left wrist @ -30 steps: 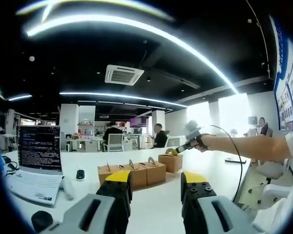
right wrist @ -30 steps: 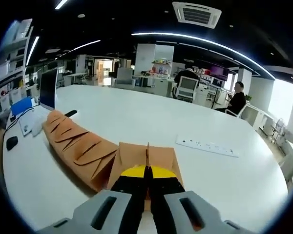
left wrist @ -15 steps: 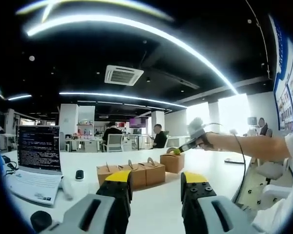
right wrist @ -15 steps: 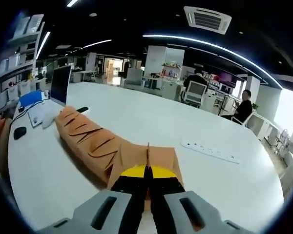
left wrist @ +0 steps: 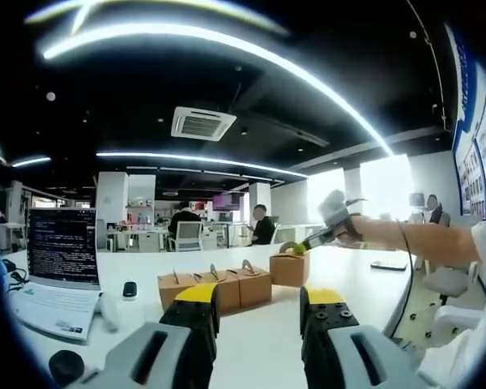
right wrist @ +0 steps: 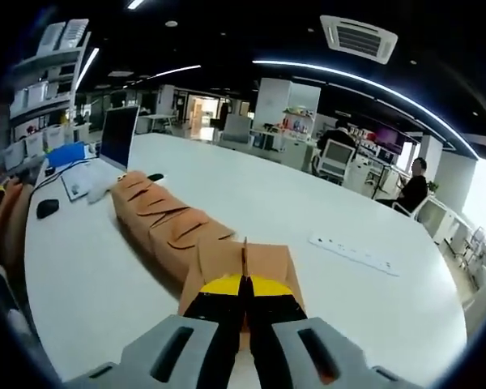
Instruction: Pick up one paper box from the group, open the paper box, and remove the item inside
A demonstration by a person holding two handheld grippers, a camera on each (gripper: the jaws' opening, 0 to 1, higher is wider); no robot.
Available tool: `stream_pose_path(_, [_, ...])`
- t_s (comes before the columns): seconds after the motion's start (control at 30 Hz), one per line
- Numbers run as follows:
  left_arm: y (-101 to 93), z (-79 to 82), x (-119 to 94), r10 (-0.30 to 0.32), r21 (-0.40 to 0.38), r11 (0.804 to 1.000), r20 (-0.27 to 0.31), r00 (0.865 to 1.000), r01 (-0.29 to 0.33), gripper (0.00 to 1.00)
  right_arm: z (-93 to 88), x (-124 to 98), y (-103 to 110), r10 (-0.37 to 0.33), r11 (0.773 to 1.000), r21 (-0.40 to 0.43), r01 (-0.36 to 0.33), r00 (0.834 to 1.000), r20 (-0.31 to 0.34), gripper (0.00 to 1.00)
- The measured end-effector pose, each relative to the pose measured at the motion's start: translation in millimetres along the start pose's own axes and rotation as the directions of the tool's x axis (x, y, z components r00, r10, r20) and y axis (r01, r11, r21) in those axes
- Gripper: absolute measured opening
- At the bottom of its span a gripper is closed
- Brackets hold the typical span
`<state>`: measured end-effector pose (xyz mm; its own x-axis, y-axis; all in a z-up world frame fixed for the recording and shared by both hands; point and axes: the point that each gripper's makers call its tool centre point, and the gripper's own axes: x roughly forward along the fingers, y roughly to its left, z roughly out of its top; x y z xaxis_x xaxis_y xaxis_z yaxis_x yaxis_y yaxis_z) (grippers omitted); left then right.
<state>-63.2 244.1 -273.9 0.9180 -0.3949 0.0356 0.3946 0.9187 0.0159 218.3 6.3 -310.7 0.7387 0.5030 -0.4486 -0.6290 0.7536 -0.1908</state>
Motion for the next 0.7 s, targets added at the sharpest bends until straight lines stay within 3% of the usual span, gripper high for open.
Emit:
stream_pose_path(0.43, [-2.4,-1.5,1,-0.004,0.003,1.0,-0.004,1.0,0.004,0.41,-12.3,-14,8,0.065,0.998,0.008,-0.065,0.998,0.006,0.03])
stream_pose_path(0.7, [-3.1,-1.5,0,-0.002,0.001,1.0,-0.003,1.0,0.002,0.41,-17.6,-25,26,0.134,0.991,-0.014,-0.134,0.99,0.035,0.03])
